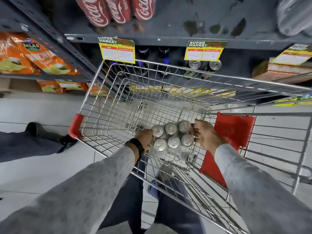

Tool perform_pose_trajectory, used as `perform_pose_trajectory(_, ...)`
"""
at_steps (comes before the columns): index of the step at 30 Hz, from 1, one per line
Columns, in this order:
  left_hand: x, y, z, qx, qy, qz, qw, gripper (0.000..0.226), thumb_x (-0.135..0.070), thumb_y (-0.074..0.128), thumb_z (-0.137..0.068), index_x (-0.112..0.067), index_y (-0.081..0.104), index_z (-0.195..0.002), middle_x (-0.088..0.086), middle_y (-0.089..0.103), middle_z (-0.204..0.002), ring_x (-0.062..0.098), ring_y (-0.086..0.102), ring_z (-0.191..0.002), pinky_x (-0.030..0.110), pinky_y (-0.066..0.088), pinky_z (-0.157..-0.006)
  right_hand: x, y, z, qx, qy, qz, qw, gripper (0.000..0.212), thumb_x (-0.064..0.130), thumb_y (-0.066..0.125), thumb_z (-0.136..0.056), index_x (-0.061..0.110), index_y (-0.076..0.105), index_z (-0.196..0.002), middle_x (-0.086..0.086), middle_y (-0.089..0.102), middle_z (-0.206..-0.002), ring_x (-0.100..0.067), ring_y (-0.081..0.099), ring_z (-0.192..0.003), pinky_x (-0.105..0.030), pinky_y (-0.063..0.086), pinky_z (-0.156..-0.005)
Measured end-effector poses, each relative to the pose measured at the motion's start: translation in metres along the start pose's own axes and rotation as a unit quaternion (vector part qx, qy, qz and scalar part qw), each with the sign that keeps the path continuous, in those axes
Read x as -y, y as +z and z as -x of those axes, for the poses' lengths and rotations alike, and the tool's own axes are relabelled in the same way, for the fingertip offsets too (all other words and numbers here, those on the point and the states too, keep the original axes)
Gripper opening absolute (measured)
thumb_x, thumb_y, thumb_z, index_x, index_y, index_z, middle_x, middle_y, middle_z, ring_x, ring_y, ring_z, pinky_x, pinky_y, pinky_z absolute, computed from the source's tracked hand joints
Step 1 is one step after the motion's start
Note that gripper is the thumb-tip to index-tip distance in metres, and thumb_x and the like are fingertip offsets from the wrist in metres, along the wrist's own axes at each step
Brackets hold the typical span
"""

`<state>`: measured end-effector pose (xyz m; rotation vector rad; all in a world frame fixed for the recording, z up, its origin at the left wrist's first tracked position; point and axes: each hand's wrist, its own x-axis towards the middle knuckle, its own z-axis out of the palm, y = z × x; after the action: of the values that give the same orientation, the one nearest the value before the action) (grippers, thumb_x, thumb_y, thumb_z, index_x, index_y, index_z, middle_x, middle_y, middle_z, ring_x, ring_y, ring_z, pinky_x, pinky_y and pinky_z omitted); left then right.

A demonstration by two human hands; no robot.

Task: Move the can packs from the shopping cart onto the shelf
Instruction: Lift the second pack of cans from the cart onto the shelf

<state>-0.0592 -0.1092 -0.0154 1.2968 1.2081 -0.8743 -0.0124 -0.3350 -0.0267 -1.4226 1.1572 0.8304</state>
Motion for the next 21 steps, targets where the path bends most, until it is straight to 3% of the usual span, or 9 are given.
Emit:
perform_pose_trajectory(2, -0.005, -0.006, 0.02, 0.0, 0.031, -0.007, 0.999, 0.022, -0.018, 0.05, -0.102, -0.009, 0.067, -0.112, 0.001, 0.047, -0.065, 0.013, 0.042, -0.056, 0.029, 0.04, -0.057, 0.01, -0.004, 0.026, 0.004, -0.008, -0.007, 1.0, 0.027, 0.033, 0.05, -0.103, 0.01, 0.065, -0.101, -0.009, 0.066, -0.094, -0.024, 0.06, -0.079, -0.041, 0.054, -0.077)
perform_pose_trajectory(4, -0.011, -0.015, 0.049, 0.009, 0.074, 0.001, 0.997, 0.019, -0.013, 0.049, -0.101, -0.008, 0.066, -0.093, 0.003, 0.047, -0.066, 0.015, 0.043, -0.057, 0.03, 0.04, -0.058, 0.021, -0.011, 0.058, 0.016, -0.019, -0.019, 1.0, 0.028, 0.033, 0.048, -0.104, 0.01, 0.064, -0.11, -0.008, 0.066, -0.096, -0.023, 0.06, -0.079, -0.039, 0.053, -0.074)
perform_pose_trajectory(7, -0.028, -0.032, 0.103, 0.036, 0.15, 0.038, 0.987, 0.019, -0.006, 0.049, -0.099, -0.005, 0.064, -0.088, 0.005, 0.05, -0.069, 0.016, 0.046, -0.06, 0.03, 0.041, -0.061, 0.04, -0.027, 0.115, 0.042, -0.05, -0.028, 0.997, 0.035, 0.031, 0.05, -0.102, 0.004, 0.066, -0.119, -0.013, 0.066, -0.11, -0.028, 0.061, -0.097, -0.054, 0.051, -0.104)
perform_pose_trajectory(9, -0.045, -0.042, 0.141, 0.045, 0.189, 0.082, 0.978, 0.021, -0.008, 0.048, -0.1, -0.004, 0.069, -0.099, 0.005, 0.061, -0.073, 0.016, 0.055, -0.065, 0.029, 0.048, -0.064, 0.054, -0.038, 0.159, 0.061, -0.084, -0.026, 0.994, 0.035, 0.029, 0.053, -0.101, 0.002, 0.068, -0.119, -0.017, 0.065, -0.116, -0.031, 0.061, -0.102, -0.057, 0.05, -0.105)
perform_pose_trajectory(12, -0.076, -0.054, 0.186, 0.06, 0.23, 0.126, 0.963, 0.029, -0.025, 0.049, -0.103, -0.012, 0.072, -0.091, 0.0, 0.075, -0.07, 0.014, 0.066, -0.062, 0.025, 0.055, -0.056, 0.079, -0.052, 0.212, 0.089, -0.14, -0.039, 0.985, 0.034, 0.028, 0.052, -0.101, 0.004, 0.072, -0.112, -0.015, 0.068, -0.106, -0.029, 0.065, -0.092, -0.044, 0.06, -0.08)
perform_pose_trajectory(14, -0.104, -0.058, 0.217, 0.085, 0.248, 0.143, 0.954, 0.043, -0.043, 0.048, -0.103, -0.01, 0.072, -0.09, 0.003, 0.074, -0.07, 0.013, 0.067, -0.056, 0.024, 0.055, -0.051, 0.101, -0.063, 0.249, 0.107, -0.177, -0.053, 0.977, 0.029, 0.028, 0.053, -0.1, 0.011, 0.076, -0.094, -0.01, 0.068, -0.089, -0.023, 0.065, -0.075, -0.035, 0.06, -0.063)
perform_pose_trajectory(15, -0.119, -0.058, 0.231, 0.095, 0.252, 0.144, 0.952, 0.05, -0.05, 0.047, -0.102, -0.008, 0.072, -0.093, 0.005, 0.074, -0.072, 0.014, 0.067, -0.057, 0.024, 0.055, -0.051, 0.114, -0.068, 0.266, 0.116, -0.194, -0.056, 0.972, 0.029, 0.028, 0.053, -0.099, 0.014, 0.074, -0.086, -0.007, 0.066, -0.083, -0.022, 0.063, -0.071, -0.034, 0.058, -0.062)
perform_pose_trajectory(18, -0.162, -0.058, 0.265, 0.138, 0.283, 0.133, 0.94, 0.061, -0.06, 0.044, -0.098, -0.007, 0.073, -0.103, 0.006, 0.076, -0.076, 0.02, 0.068, -0.075, 0.036, 0.056, -0.074, 0.158, -0.08, 0.304, 0.115, -0.229, -0.058, 0.965, 0.029, 0.031, 0.049, -0.101, 0.015, 0.063, -0.081, -0.006, 0.062, -0.077, -0.022, 0.059, -0.069, -0.036, 0.051, -0.065)
perform_pose_trajectory(21, -0.204, -0.049, 0.286, 0.184, 0.325, 0.113, 0.921, 0.067, -0.063, 0.042, -0.096, -0.005, 0.068, -0.12, 0.008, 0.075, -0.095, 0.025, 0.066, -0.095, 0.041, 0.049, -0.099, 0.204, -0.086, 0.321, 0.09, -0.252, -0.045, 0.963, 0.035, 0.034, 0.047, -0.103, 0.014, 0.059, -0.077, -0.006, 0.061, -0.07, -0.022, 0.055, -0.066, -0.035, 0.048, -0.063)
